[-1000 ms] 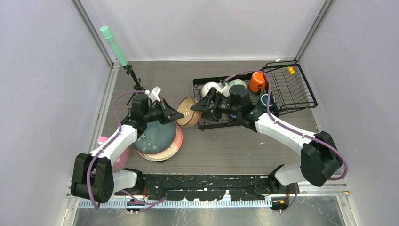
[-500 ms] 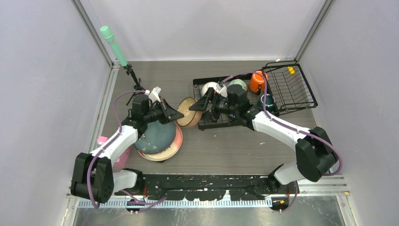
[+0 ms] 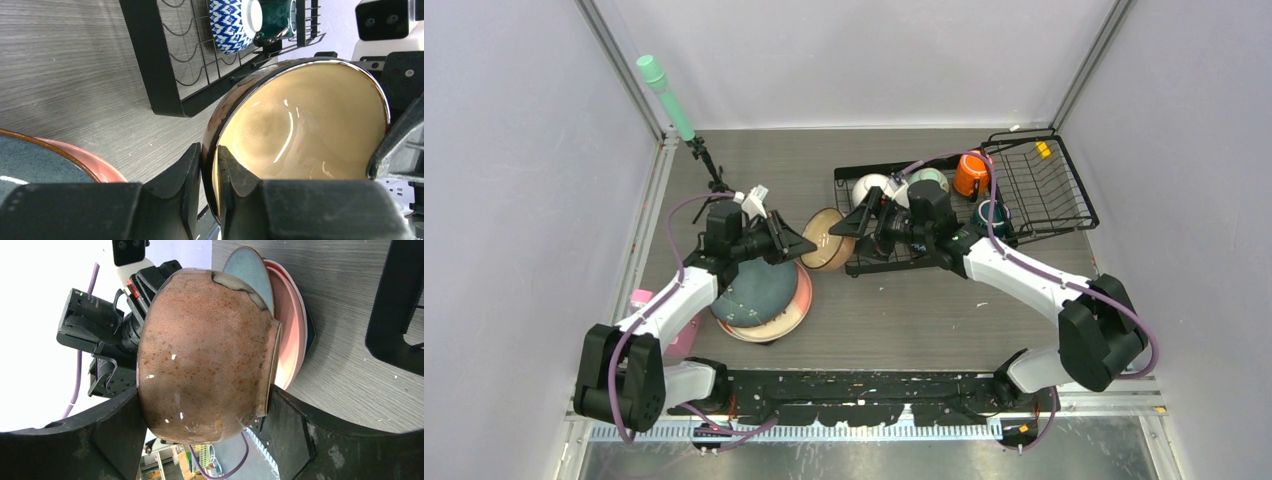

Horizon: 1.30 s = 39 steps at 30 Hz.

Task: Load the mixed dishes into the dish rack
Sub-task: Pick up the bowl from the corner of the board.

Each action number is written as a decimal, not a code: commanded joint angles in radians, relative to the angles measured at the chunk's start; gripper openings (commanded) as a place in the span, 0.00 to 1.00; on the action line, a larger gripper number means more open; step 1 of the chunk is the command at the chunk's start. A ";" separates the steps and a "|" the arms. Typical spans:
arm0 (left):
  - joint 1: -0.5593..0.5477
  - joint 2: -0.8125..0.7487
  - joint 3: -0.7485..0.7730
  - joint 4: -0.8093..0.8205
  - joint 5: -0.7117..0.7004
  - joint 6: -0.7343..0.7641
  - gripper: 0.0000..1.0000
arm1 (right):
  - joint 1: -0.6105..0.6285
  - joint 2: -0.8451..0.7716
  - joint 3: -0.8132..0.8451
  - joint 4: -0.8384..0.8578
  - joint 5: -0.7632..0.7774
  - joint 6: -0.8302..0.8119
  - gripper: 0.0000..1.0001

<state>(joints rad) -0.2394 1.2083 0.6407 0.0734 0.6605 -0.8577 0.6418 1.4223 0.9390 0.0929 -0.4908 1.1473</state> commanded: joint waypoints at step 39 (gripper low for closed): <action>-0.022 -0.049 0.082 -0.107 -0.046 0.142 0.67 | -0.072 0.013 0.280 -0.280 0.189 -0.184 0.28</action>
<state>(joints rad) -0.2600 1.2072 0.6846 0.0257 0.6460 -0.7738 0.5983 1.4490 1.0958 -0.2512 -0.3069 0.9932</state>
